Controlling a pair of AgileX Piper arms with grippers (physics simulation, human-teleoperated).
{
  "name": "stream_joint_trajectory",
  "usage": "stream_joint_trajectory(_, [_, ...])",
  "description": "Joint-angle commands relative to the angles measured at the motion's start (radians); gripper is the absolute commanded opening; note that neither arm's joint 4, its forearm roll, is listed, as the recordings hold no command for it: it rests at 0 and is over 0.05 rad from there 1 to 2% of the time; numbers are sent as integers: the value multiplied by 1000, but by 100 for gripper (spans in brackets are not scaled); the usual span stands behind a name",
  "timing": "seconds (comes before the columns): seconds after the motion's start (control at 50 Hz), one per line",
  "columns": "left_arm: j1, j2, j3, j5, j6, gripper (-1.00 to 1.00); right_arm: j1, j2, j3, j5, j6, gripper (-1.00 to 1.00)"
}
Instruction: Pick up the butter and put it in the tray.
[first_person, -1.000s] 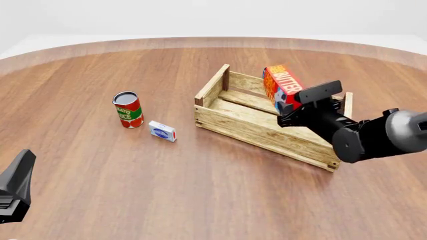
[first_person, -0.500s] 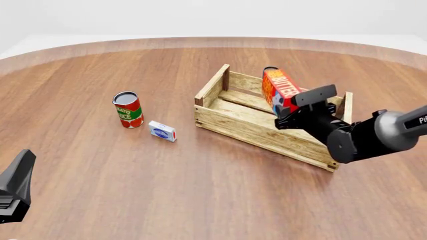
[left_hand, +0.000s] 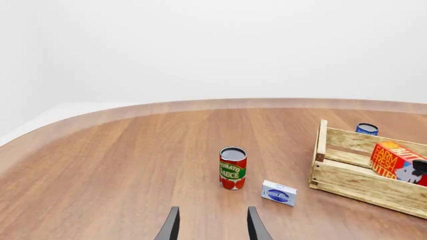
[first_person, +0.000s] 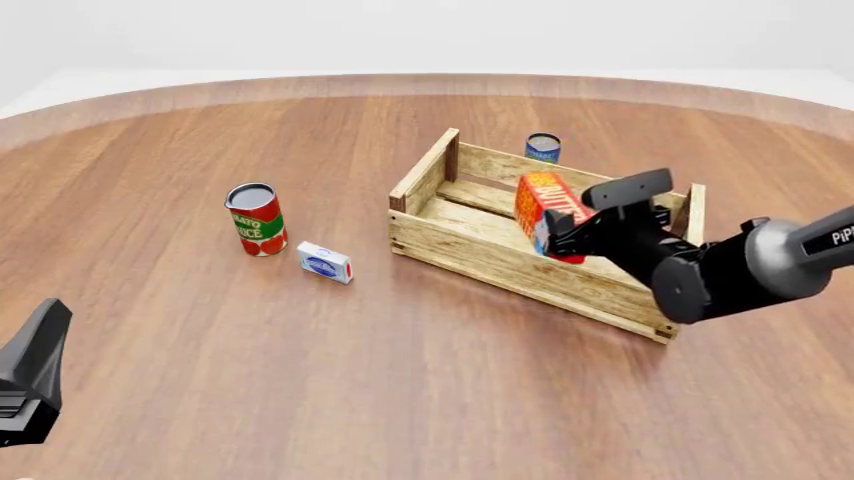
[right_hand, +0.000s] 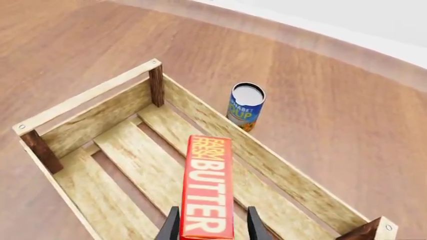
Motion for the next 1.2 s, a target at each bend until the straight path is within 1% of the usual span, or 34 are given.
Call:
stream_joint_trajectory(0.02, [0, 0, 0, 0, 0, 100, -12, -9, -4, -1, 7, 100])
stream_joint_trajectory(0.24, [0, 0, 0, 0, 0, 100, -10, -37, 8, 0, 6, 100])
stream_joint_trajectory(0.5, [0, 0, 0, 0, 0, 100, -4, -124, 42, 20, 6, 100])
stream_joint_trajectory(0.96, [0, 0, 0, 0, 0, 100, -20, -335, 114, 85, -3, 100])
stream_joint_trajectory(1.08, [0, 0, 0, 0, 0, 100, -33, -405, 146, 96, 4, 100])
stream_joint_trajectory(1.2, [0, 0, 0, 0, 0, 100, -30, -476, 164, 123, 7, 100])
